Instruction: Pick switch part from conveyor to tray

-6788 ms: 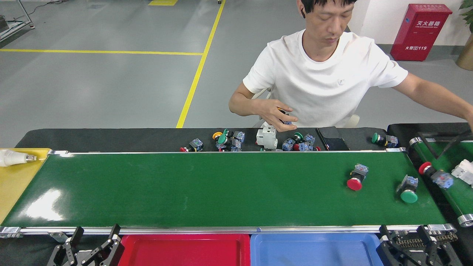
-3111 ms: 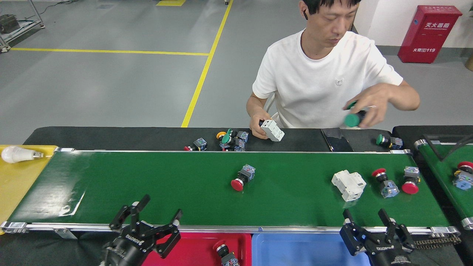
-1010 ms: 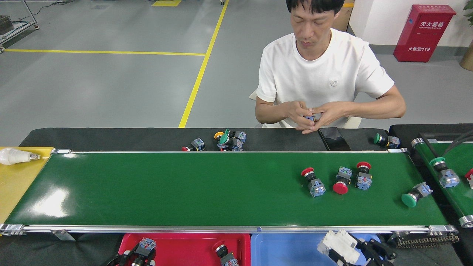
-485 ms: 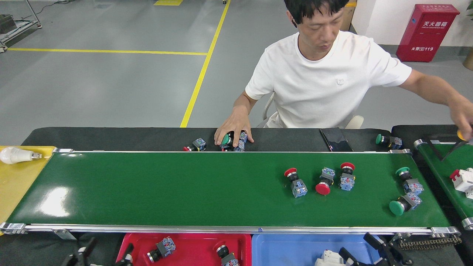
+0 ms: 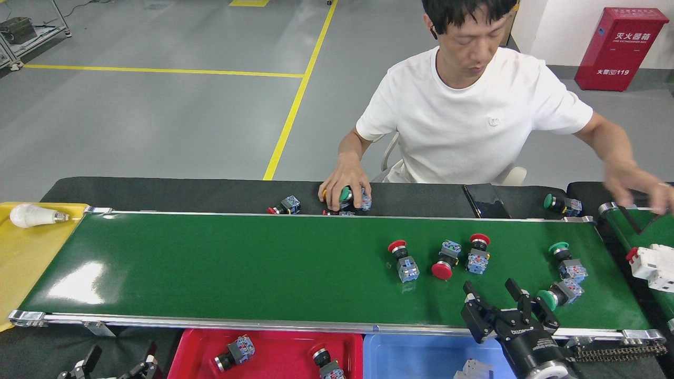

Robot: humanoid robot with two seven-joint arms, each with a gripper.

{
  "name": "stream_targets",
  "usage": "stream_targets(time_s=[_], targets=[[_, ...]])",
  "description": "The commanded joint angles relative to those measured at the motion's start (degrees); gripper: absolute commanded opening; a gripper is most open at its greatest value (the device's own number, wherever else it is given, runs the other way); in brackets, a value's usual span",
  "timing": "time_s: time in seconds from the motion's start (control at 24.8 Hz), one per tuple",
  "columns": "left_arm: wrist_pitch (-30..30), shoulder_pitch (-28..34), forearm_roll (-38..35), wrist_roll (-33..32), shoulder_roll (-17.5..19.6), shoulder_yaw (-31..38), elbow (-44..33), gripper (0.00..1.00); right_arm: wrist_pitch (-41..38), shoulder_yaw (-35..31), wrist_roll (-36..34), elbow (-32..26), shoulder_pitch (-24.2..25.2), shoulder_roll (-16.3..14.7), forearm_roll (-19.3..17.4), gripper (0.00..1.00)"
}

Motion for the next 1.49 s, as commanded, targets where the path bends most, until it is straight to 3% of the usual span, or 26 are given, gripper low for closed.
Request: stream_targets(time_s=[0.0, 0.32, 0.61, 0.77, 0.89, 1.05, 1.29, 1.45], targets=[[0.3, -0.2, 0.2, 0.2, 0.1, 0.0, -0.6, 1.00, 5.8, 3.2, -1.4, 0.2, -1.1, -0.2, 0.4, 0.92], [0.2, -0.8, -0.8, 0.2, 0.7, -1.7, -1.3, 1.00, 14.7, 11.0, -0.3, 8.5, -7.5, -3.2, 1.4, 0.92], [0.0, -10.3, -7.5, -0.5, 0.7, -17.3, -0.8, 1.00, 19.6, 16.8, -0.4, 19.8, -16.0, -3.2, 2.7, 0.92], [0.6, -17.4, -8.5, -3.4, 0.4, -26.6, 4.4, 1.00, 21.9, 20.2, -0.4, 26.4, -22.0, -2.6, 2.4, 0.91], [1.9, -23.3, -12.0, -4.3, -1.9, -30.2, 11.9, 1.00, 21.6, 22.0, -0.4, 31.6, -25.5, -2.5, 1.8, 0.76], [2.5, -29.4, -14.3, -4.3, -5.3, -30.9, 19.8, 1.00, 19.7, 24.1, -0.4, 32.1, -25.9, -2.8, 1.4, 0.24], [3.5, -32.0, -14.4, -4.3, -5.5, -32.3, 24.7, 1.00, 11.7, 24.1, 0.1, 27.5, -24.9, -2.6, -0.7, 0.12], [5.9, -34.4, -14.4, -4.3, -5.5, -33.9, 28.1, 1.00, 3.7, 23.8, 2.2, 17.1, -20.0, -5.4, -5.9, 0.12]])
